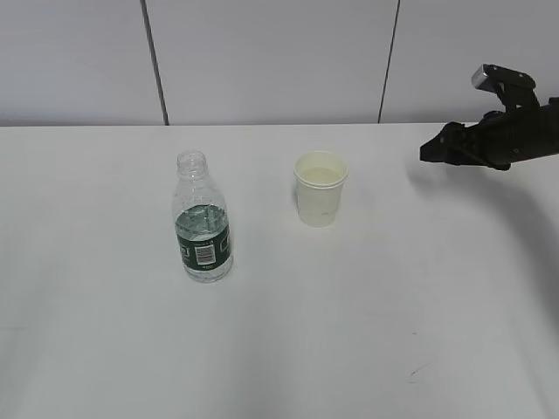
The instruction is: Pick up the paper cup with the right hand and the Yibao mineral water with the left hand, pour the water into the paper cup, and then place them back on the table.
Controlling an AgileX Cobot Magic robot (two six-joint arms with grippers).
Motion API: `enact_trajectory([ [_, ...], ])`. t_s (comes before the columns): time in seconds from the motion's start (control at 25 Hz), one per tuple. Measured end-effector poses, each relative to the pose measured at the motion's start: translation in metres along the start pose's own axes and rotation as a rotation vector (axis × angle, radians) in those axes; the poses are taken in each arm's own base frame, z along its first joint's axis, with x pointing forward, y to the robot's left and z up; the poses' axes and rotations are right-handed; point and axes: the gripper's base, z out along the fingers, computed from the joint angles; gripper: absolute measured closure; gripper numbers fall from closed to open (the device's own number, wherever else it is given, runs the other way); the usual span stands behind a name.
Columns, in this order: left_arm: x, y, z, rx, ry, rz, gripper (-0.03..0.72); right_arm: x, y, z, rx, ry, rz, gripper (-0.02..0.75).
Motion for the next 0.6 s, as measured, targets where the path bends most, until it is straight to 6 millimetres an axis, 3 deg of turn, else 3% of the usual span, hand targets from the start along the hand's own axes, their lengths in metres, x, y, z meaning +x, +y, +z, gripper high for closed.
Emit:
enact_trajectory([
  [0.24, 0.013, 0.003, -0.002, -0.028, 0.152, 0.011, 0.221, 0.000, 0.000, 0.000, 0.000, 0.000, 0.000, 0.142],
  [0.6, 0.015, 0.005, 0.000, -0.052, 0.156, 0.025, 0.230, 0.000, 0.000, 0.000, 0.000, 0.000, 0.000, 0.142],
])
